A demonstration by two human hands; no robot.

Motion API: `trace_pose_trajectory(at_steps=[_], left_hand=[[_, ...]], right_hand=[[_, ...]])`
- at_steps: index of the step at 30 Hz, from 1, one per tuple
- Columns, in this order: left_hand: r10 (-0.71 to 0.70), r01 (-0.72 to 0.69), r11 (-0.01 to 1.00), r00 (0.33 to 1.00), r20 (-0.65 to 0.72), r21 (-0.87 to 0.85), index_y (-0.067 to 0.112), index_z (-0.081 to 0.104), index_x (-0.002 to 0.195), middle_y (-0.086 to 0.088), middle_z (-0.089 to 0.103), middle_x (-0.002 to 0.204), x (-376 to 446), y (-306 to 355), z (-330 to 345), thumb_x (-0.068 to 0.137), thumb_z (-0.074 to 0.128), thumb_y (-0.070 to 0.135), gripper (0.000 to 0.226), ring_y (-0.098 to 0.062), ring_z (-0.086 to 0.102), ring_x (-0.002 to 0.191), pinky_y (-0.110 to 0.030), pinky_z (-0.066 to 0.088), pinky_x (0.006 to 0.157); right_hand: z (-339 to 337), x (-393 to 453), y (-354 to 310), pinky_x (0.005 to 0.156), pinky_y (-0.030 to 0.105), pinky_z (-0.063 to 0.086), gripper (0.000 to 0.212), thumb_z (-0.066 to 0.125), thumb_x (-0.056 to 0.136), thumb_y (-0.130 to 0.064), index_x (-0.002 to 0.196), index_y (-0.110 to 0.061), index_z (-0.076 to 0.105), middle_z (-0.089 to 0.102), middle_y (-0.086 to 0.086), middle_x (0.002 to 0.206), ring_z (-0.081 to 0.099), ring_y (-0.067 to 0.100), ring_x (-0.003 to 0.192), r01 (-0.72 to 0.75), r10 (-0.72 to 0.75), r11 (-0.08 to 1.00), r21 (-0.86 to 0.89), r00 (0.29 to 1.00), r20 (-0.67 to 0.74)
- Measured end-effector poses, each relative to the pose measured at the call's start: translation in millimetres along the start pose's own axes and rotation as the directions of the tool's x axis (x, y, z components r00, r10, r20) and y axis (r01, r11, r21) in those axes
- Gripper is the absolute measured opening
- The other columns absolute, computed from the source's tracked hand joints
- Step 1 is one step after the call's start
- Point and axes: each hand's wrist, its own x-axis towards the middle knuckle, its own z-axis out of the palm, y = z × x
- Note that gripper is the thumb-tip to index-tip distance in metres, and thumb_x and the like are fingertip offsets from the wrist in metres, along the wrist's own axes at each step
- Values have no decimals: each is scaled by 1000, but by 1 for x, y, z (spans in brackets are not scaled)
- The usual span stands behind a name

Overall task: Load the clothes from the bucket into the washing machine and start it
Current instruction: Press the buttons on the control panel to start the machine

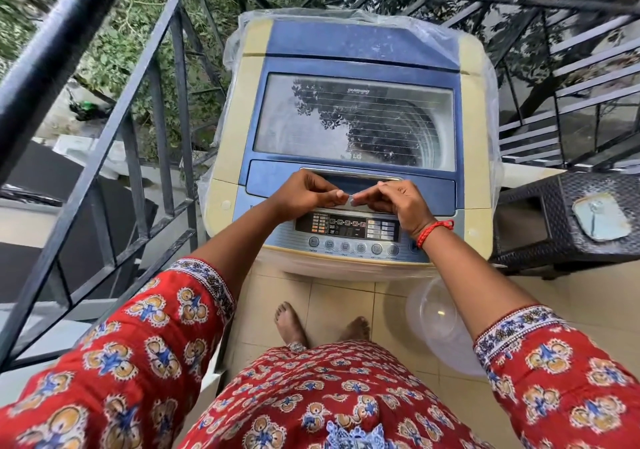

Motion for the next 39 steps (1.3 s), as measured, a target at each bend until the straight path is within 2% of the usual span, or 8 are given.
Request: trace_pose_trajectory(at_steps=[3,7,16,21,24,28,32,39], left_hand=[[-2,2,1000,1000,3,-5,8,78,90,9,74,69,0,0,1,85,74,22,15,2,62,62,-13,44,57],[10,-10,1000,1000,12,10,5,78,94,-2,76,78,-1,0,0,86,73,24,22,-2,65,64,-16,46,58],[12,-12,1000,1000,14,18,4,77,95,-5,76,82,-1,1,0,86,73,24,23,-2,66,66,-16,48,60],[-15,16,999,1000,20,-44,2,77,96,-10,76,90,0,1,-1,85,74,21,22,-9,70,80,-19,51,71],[-20,22,997,999,28,-71,-3,75,97,-12,76,89,-1,4,0,86,73,15,21,-4,69,74,-14,50,66],[-13,14,998,1000,20,-58,-2,76,95,1,76,80,-2,5,1,85,73,15,19,2,65,67,-11,47,61],[-18,19,999,1000,16,-37,1,77,94,-6,76,81,-1,3,-1,85,74,20,21,-2,66,69,-14,47,61],[-22,23,999,1000,7,-33,2,77,93,-8,76,80,1,1,0,85,74,20,20,-3,66,70,-15,48,63]], right_hand=[[0,0,0,93,44,51,43,38,94,-18,99,10,70,71,26,99,70,34,99,1,-1,1000,-2,1000,-2],[0,0,0,93,45,51,43,38,95,-18,100,10,70,71,27,99,69,34,99,1,-1,1000,2,1000,1],[0,0,0,91,43,52,43,38,95,-17,101,12,69,70,28,100,69,35,99,1,-2,1000,12,1000,15],[1,0,0,84,31,54,46,38,95,-21,101,13,68,71,28,101,69,37,99,2,-2,999,35,1000,4],[1,-1,0,80,25,53,46,37,95,-21,101,14,68,70,28,100,69,36,98,-2,1,999,49,1000,5],[2,-1,-1,81,24,53,47,37,95,-21,101,15,67,70,28,101,69,35,98,-5,4,998,55,1000,6],[1,0,-2,85,28,54,47,37,94,-21,102,15,67,70,29,102,69,36,99,-6,5,999,54,1000,8],[1,0,-1,83,26,54,46,37,95,-21,101,13,68,71,27,101,70,35,99,-8,7,999,37,1000,4]])
